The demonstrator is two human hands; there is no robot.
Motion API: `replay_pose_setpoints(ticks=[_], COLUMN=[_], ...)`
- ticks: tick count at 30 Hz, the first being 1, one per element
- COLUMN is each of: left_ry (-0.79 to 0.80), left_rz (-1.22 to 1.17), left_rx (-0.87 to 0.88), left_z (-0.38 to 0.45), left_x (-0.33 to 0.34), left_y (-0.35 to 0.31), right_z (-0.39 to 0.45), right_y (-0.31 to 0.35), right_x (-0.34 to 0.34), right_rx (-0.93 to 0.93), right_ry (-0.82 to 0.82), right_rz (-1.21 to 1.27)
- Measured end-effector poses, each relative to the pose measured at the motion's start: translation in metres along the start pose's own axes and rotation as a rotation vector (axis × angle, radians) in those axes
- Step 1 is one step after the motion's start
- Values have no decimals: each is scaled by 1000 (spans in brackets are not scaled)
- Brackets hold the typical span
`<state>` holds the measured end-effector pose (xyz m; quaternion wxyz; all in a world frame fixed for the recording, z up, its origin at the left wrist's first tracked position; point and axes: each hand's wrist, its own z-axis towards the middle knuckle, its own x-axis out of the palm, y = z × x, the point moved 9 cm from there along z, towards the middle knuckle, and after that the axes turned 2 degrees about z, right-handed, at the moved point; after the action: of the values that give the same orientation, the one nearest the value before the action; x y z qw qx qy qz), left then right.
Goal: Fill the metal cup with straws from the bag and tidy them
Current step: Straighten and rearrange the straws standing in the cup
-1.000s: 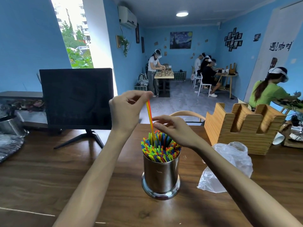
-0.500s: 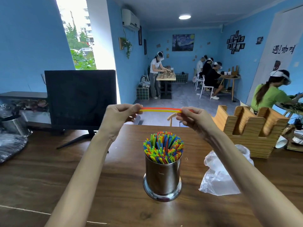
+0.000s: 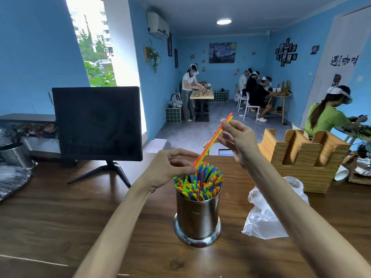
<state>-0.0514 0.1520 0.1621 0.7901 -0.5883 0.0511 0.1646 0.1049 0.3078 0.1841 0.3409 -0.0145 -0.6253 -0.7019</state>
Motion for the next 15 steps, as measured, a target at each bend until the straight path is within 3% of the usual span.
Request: replay_pose_setpoints(ticks=[7,15], left_ry=[49,-64], left_rz=[144,307], left_rx=[65,161], left_z=[-6,-11], left_x=[8,12], left_y=[-11,-22], right_z=[0,-2], right_y=[-3,1], right_x=[8,15], right_rx=[6,-15], right_ry=[-7,39], right_rz=[-61,-132])
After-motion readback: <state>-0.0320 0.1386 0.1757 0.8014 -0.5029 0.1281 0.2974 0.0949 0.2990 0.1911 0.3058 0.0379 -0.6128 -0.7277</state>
